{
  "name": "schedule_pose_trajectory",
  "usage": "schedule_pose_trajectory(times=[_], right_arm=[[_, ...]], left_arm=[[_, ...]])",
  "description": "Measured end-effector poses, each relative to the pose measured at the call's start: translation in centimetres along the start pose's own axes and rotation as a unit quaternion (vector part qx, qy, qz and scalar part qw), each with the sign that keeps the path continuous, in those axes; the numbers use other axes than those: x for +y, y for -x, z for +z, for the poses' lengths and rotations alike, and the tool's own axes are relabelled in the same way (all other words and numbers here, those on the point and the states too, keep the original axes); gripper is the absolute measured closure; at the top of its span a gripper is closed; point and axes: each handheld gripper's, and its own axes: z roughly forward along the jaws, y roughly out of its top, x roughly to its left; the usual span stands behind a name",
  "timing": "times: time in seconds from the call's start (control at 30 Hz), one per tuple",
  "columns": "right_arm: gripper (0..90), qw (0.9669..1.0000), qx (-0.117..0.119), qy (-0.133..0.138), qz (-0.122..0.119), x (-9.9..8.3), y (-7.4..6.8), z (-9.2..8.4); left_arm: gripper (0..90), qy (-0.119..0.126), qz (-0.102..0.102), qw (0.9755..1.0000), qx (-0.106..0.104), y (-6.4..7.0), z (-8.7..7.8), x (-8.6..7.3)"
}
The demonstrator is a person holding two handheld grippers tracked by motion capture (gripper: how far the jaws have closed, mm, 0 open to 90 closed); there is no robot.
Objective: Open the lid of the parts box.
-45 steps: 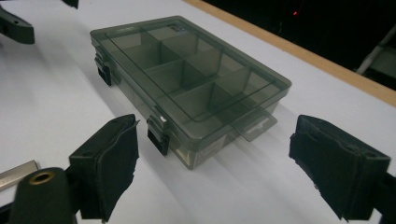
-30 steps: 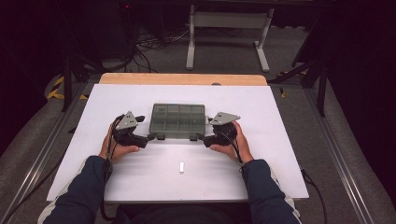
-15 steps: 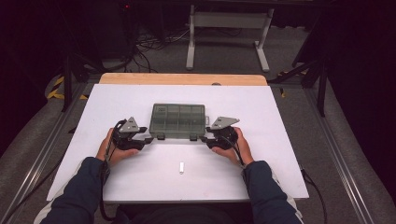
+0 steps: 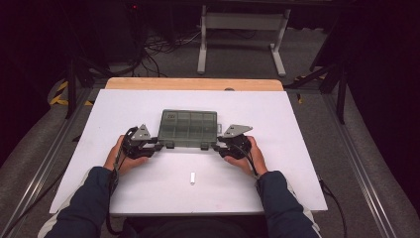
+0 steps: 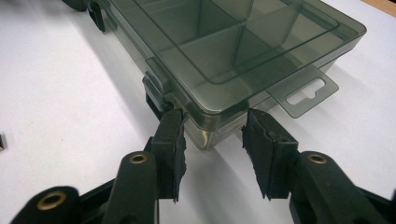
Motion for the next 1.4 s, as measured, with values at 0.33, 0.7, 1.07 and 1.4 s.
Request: schedule_pose_trajectory(times=[0.33, 0.7, 1.07, 1.4], right_arm=[[62.5, 0.9999, 0.005, 0.009, 0.003, 0.1, 0.0, -0.2], [64.1, 0.9999, 0.005, 0.01, 0.003, 0.0, 0.0, -0.3], [68.5, 0.9999, 0.001, 0.014, 0.005, -0.1, 0.2, -0.6], [72.6, 0.9996, -0.001, 0.027, 0.006, -0.2, 0.2, -1.0]], left_arm=[[65.5, -0.001, -0.002, 1.0, 0.0, 0.0, 0.1, 0.0], [65.9, -0.001, -0.004, 1.0, -0.001, -0.1, 0.0, 0.0], [72.6, 0.001, -0.001, 1.0, -0.008, -0.1, -0.2, -0.1], [89.6, 0.027, 0.005, 0.9996, 0.0, -0.5, -1.7, -0.6]])
